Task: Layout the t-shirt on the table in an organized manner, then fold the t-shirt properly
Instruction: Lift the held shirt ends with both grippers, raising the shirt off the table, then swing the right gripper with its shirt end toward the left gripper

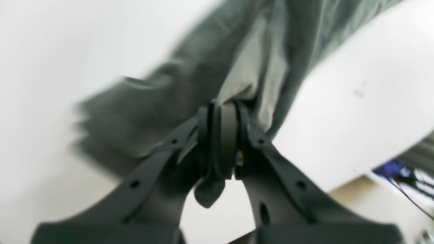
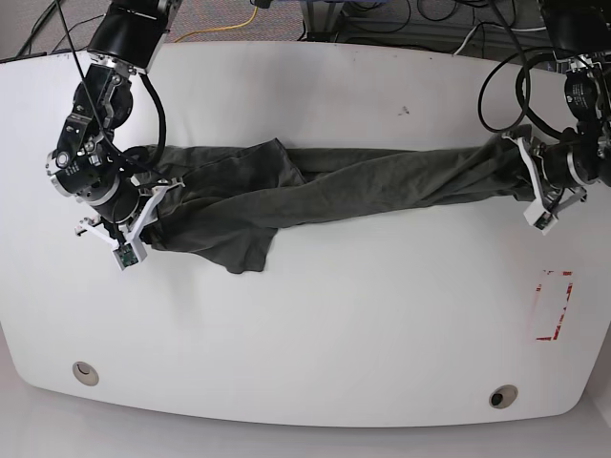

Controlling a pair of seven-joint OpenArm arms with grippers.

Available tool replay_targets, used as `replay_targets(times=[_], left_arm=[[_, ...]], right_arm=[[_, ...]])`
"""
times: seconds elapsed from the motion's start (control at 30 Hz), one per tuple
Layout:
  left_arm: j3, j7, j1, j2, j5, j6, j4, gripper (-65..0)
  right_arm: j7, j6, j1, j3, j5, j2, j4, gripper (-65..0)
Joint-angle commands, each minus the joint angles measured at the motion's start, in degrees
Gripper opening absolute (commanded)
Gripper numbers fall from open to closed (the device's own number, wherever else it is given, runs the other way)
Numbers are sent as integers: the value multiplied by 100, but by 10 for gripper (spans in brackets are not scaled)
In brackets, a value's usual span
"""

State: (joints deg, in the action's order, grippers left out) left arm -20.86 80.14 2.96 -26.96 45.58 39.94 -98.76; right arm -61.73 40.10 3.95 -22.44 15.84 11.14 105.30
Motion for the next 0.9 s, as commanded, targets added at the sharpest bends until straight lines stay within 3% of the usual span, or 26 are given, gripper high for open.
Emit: replay_targets(times=[0.0, 0.5, 0.87], left_arm=[[-125, -14, -221, -165, 9, 6, -106, -628], [-432, -14, -1936, -385, -26, 6, 377, -628], [-362, -361, -3140, -368, -571, 6, 1247, -622]], right_arm=[[130, -10, 102, -20, 65, 69, 112, -585], [130, -10, 797, -20, 56, 113, 51, -585], [130, -10, 1948, -3, 56, 122, -1154, -585]])
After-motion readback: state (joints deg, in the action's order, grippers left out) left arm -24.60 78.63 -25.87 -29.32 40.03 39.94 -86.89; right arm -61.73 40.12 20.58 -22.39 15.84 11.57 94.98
